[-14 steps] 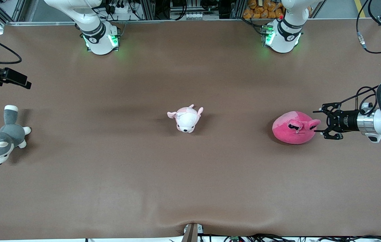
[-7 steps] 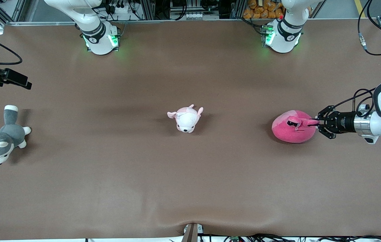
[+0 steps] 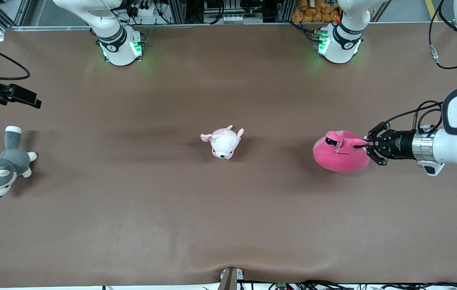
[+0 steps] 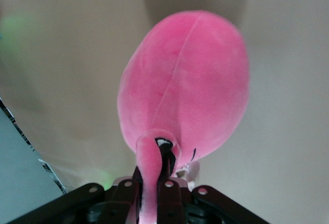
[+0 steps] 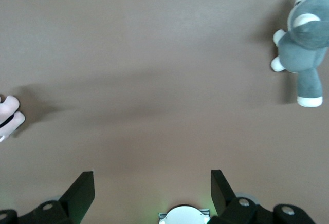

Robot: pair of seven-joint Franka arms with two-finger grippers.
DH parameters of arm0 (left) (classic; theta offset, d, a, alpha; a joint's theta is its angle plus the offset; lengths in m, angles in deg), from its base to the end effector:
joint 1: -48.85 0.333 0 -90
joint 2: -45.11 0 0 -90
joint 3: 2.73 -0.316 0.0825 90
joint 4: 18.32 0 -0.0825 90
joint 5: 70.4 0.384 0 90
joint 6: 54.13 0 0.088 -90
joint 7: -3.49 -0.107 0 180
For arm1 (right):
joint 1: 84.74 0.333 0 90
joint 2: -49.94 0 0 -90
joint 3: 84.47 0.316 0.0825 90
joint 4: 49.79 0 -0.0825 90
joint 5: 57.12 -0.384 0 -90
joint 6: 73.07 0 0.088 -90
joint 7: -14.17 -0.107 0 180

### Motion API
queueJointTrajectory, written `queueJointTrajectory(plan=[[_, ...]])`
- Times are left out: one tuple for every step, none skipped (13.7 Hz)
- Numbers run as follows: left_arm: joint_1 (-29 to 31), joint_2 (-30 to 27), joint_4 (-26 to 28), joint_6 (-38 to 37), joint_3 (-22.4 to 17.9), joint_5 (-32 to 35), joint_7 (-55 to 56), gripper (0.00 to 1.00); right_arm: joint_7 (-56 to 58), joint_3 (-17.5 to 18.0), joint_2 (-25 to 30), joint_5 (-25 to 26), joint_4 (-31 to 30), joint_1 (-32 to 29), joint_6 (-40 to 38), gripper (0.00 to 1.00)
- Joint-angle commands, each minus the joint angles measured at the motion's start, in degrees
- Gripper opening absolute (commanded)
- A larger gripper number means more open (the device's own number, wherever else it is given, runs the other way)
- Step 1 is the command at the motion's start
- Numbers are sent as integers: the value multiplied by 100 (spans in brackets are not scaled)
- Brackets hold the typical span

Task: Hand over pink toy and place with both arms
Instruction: 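Carry the pink plush toward the middle while the right gripper approaches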

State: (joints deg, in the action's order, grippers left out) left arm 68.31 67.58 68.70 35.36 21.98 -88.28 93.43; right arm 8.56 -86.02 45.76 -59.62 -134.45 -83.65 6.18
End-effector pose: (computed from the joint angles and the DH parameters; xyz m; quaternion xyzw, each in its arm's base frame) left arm 0.6290 -0.0552 0.4421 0.6928 0.6647 -0.2760 0.0442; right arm 0.5565 0.0014 0.6124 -0.9950 0.0505 0.0844 0.0169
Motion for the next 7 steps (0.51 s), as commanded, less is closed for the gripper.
queueJointTrajectory(plan=[[58,-260,-526,-406,289,-310,173,0,-80,-20,-355,-49,125,609,-50,100],[58,-260,-632,-407,298,-521,382,0,-80,-20,-451,-31,151,820,-41,100],[32,-252,-729,-407,316,-680,724,0,-80,-20,-487,-66,143,953,-32,100],[-20,-243,-861,-407,351,-708,962,0,-80,-12,-627,-127,143,1111,2,100],[-90,-243,-1010,-407,456,-699,1095,0,-80,-20,-846,-267,152,1295,11,100],[-161,-243,-1064,-398,526,-690,1279,0,-80,-20,-1091,-399,169,1419,107,100],[-283,-243,-1099,-372,553,-690,1472,0,-80,-20,-1303,-530,187,1507,361,100]])
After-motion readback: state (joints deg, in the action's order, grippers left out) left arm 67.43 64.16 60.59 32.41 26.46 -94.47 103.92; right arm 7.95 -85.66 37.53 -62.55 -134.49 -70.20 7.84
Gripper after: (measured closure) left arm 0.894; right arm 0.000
